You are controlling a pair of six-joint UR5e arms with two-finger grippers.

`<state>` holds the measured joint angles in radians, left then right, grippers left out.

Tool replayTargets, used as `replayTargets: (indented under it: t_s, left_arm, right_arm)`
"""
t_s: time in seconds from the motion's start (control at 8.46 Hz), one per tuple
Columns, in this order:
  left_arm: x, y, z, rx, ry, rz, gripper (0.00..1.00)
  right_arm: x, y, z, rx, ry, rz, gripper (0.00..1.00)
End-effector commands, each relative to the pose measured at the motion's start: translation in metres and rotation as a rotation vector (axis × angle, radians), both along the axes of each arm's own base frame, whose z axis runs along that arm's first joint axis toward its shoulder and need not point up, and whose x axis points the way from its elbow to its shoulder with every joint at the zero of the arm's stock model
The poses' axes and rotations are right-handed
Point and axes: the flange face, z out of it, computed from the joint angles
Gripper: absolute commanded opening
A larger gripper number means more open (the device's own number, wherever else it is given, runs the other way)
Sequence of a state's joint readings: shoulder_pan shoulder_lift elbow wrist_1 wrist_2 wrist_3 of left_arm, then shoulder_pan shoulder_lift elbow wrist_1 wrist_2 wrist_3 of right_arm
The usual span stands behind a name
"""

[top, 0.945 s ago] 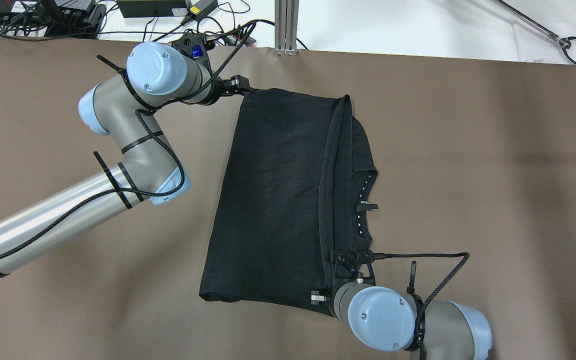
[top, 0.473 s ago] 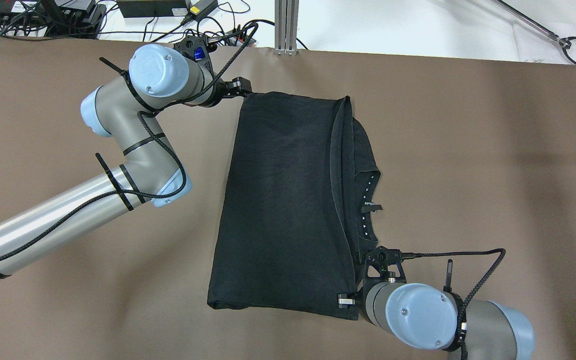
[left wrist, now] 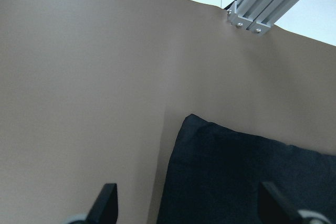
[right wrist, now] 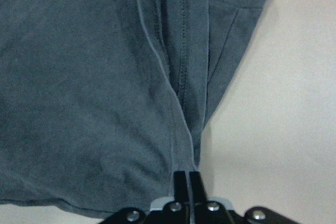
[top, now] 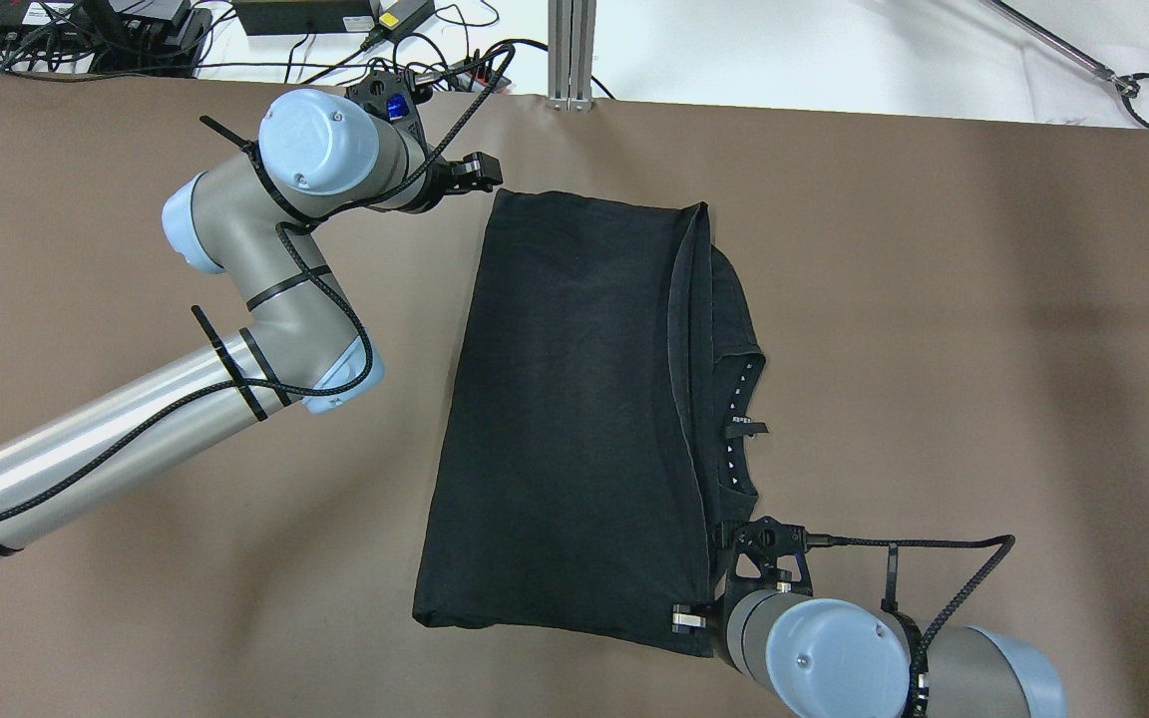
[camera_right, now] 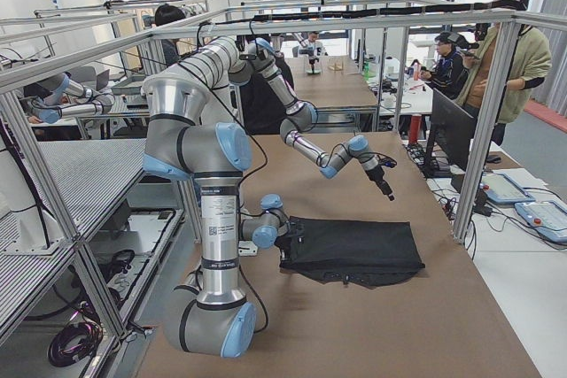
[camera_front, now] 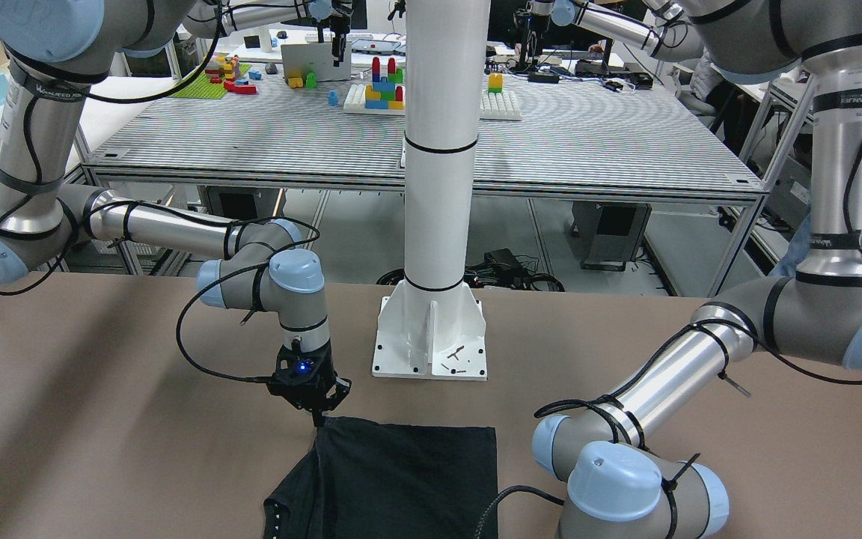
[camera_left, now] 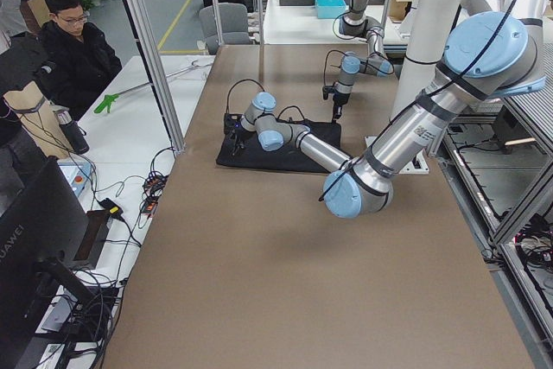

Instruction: Fold clothes

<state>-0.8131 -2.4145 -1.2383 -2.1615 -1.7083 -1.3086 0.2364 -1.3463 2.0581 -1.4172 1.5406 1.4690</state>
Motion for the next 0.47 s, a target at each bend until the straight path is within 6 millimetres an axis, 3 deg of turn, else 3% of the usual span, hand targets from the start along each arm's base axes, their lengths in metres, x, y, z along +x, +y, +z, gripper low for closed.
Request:
replayTargets:
  t_s: [0.0,0.24,0.35]
  left_arm:
    - [0.002,-0.001,-0.003,-0.002,0.001,0.005,0.94]
    - [0.002,0.000,-0.007,-0.021,-0.014,0.009,0.94]
    - [0.002,0.000,-0.010,-0.019,-0.012,0.009,0.94]
  right_arm:
    - [0.008,0.003,-0.011,0.001,-0.028,-0.003,0.95]
    - [0.009,-0.011,-0.012,0.003,-0.019,0.005,0.95]
    - [0.017,-0.042,-0.020,0.025,-0.022,0.049,0.95]
